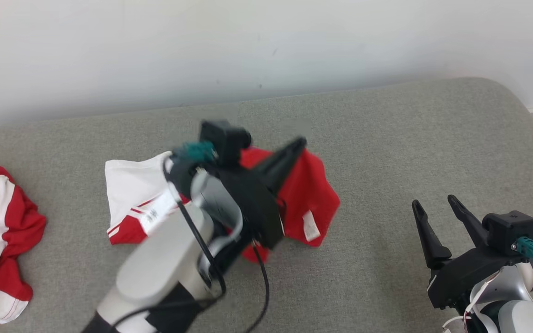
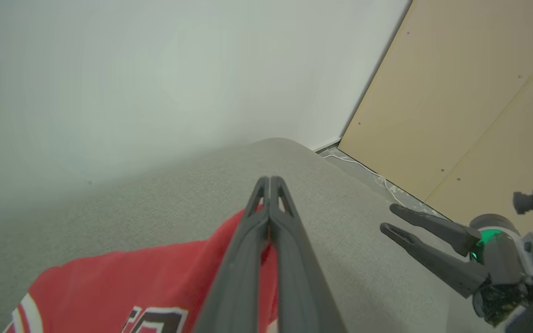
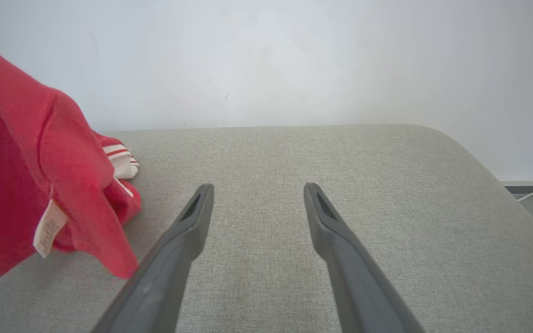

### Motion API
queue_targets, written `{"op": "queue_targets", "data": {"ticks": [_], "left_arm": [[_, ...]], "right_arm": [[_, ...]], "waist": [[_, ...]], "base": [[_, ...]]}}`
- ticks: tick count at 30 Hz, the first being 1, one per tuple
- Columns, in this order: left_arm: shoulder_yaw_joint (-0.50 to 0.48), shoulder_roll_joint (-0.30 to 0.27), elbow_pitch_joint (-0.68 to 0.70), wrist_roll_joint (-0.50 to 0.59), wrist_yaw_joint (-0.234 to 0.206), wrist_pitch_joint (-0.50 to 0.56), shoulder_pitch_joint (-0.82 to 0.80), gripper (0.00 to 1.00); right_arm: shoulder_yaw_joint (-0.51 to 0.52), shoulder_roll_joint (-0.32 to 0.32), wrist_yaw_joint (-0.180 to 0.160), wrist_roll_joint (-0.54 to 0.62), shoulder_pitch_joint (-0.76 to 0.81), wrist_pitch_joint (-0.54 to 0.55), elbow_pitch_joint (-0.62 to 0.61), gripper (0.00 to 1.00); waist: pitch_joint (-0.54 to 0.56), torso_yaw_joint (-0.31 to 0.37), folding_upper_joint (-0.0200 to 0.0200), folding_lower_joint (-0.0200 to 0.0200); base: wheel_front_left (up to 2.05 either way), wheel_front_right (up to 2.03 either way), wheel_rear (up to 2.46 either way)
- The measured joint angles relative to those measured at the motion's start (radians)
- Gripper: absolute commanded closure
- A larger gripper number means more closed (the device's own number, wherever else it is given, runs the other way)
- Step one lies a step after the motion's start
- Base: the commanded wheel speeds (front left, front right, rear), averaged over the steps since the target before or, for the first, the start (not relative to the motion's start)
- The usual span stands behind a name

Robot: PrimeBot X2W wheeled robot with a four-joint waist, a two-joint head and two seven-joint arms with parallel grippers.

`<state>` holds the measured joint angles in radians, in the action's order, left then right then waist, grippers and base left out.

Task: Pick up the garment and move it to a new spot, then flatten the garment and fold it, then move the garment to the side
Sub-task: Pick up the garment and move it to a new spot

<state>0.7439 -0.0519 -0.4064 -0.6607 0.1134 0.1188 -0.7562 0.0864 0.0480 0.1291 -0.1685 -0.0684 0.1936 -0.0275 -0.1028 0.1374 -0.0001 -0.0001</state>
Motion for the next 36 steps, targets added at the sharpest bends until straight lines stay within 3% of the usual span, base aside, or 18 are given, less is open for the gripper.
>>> {"op": "queue_targets", "data": {"ticks": [17,18,19,20,32,36], "left_arm": [[0.267,0.002,-0.137,-0.180,-0.043,-0.157,0.113,1.00],[0.278,0.002,-0.141,-0.190,-0.046,-0.166,0.114,0.82],[0.291,0.003,-0.143,-0.196,-0.053,-0.175,0.114,0.11],[0.313,0.003,-0.146,-0.215,-0.066,-0.196,0.113,0.00],[0.297,0.002,-0.146,-0.253,-0.132,-0.316,0.082,0.00],[0.271,-0.032,-0.171,-0.255,-0.142,-0.323,0.068,0.00]], "right_arm": [[-0.019,0.000,0.000,-0.006,-0.003,0.002,0.011,0.00],[-0.021,0.000,0.000,-0.006,-0.003,0.004,0.012,0.00],[-0.023,0.000,0.000,-0.006,-0.003,0.004,0.012,0.00],[-0.027,0.000,0.000,-0.006,-0.003,0.006,0.012,0.00],[-0.033,0.000,0.000,-0.010,0.012,0.009,0.017,0.00],[-0.039,0.000,0.000,-0.015,0.019,0.009,0.017,0.00]], "waist": [[-0.003,0.002,0.0001,0.0001],[-0.001,0.001,0.0001,0.0001],[0.001,-0.001,0.0001,0.0000],[0.004,-0.004,0.0000,0.0000],[0.034,-0.022,0.0001,0.0001],[0.043,-0.022,0.0001,0.0000]], "base": [[0.00,0.00,0.00],[0.00,0.00,0.00],[0.00,0.00,0.00],[0.00,0.00,0.00],[0.00,0.00,0.00],[0.00,0.00,0.00]]}}
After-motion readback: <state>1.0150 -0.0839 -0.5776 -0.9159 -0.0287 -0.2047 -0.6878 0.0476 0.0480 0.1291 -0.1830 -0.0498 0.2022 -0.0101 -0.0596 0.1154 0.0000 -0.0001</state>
